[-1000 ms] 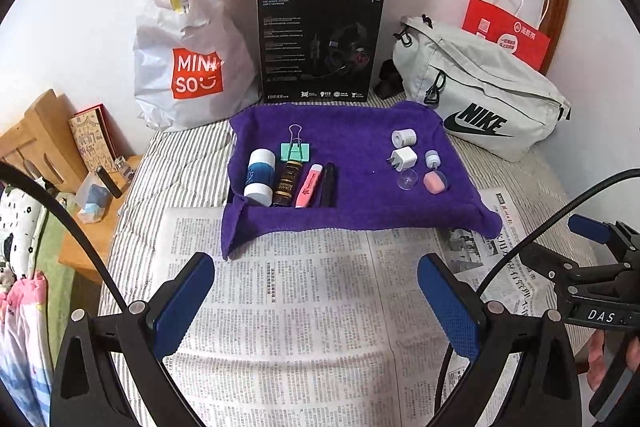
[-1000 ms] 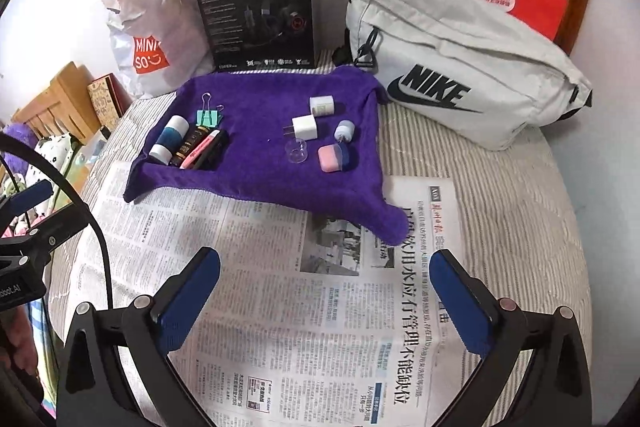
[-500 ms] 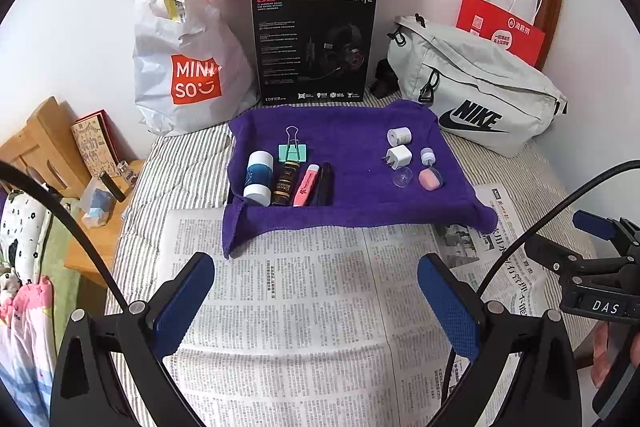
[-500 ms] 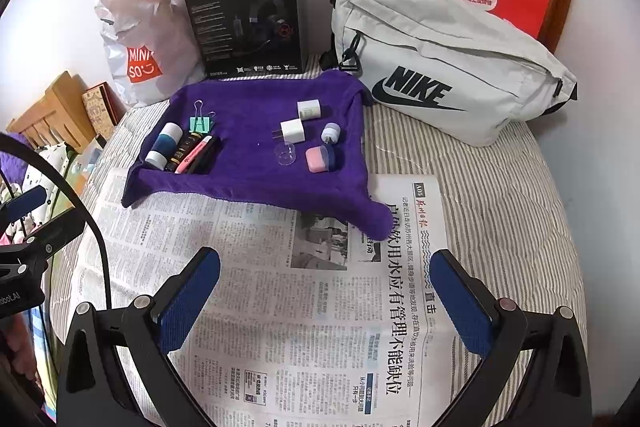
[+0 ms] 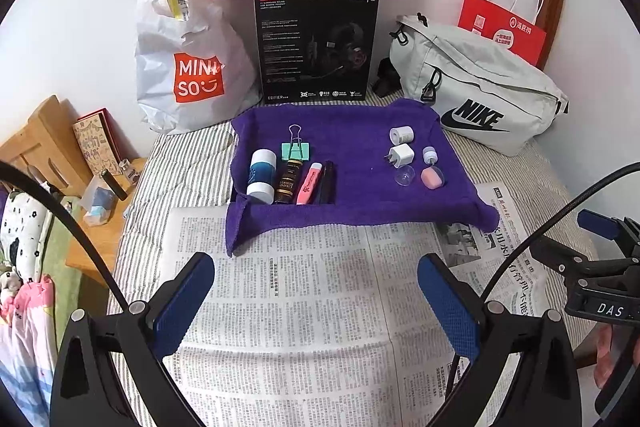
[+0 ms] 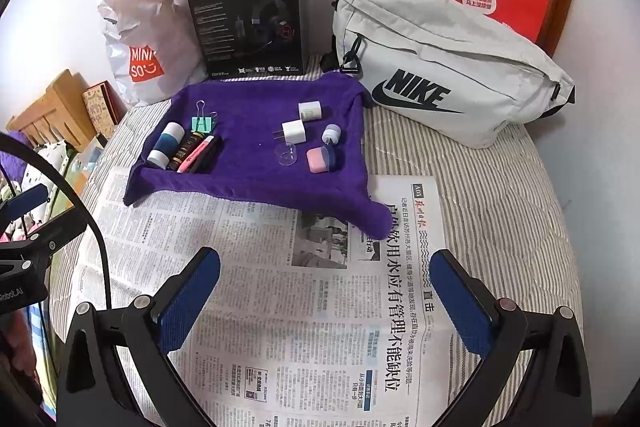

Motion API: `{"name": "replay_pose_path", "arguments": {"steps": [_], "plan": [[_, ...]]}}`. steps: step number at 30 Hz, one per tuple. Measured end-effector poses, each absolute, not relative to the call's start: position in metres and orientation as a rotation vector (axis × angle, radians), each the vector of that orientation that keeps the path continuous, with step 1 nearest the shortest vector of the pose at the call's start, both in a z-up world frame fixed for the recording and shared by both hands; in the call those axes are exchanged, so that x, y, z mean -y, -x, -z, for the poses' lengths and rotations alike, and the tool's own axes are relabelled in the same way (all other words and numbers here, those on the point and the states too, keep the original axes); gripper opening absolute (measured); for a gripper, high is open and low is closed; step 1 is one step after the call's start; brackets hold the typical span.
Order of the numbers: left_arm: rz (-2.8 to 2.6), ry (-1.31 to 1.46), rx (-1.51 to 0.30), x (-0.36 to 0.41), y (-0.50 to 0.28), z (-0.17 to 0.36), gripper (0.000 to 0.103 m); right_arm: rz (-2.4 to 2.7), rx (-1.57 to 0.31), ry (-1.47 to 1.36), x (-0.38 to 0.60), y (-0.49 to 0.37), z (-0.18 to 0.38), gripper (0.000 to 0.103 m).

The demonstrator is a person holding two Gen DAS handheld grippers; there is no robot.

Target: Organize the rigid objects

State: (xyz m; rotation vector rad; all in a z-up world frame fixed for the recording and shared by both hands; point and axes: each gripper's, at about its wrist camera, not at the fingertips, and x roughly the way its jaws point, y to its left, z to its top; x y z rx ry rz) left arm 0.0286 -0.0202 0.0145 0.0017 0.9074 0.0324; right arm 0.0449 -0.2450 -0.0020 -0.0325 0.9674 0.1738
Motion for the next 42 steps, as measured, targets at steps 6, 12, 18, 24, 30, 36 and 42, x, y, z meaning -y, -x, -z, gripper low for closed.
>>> {"name": "replay_pose_path", "arguments": {"steps": [6,12,18,24,30,36,42], "plan": [[-0.033,-0.006,-0.91,0.0205,-0.0276,-0.0139,0.103,-0.175,-0.967,0.038,0.2444,-0.044,0.0006,0.103],[-0.036,-0.007,-0.909,0.0213,-0.0271,-0.0148,0.103,-0.172,-0.963,0.042,0.2433,-0.0424,-0.0016,0.103],[-0.037,-0.008,-0.911,0.0227,-0.0274,-0.015,0.103,-0.169,-0.963,0.043,0.2443,-0.0412,-0.0031,0.103],[-0.033,-0.014,-0.916,0.0219,-0.0267,-0.0153,0.103,-0.168,-0.96,0.044,0.2445,-0.0398,-0.0042,0.103],[-0.033,-0.019,-0.918,0.0212,-0.0267,-0.0156,0.103,-0.167,-0.96,0.044,0.2447,-0.0393,-0.0042,0.103],[-0.037,-0.019,-0.915,0.0202,-0.0251,-0.0166,0.103,-0.169,-0.959,0.045,0.2444,-0.0384,-0.0041,0.103],[-0.034,-0.02,-0.915,0.019,-0.0249,-0.017,0.103,-0.168,-0.959,0.043,0.2437,-0.038,-0.0047,0.103]]}}
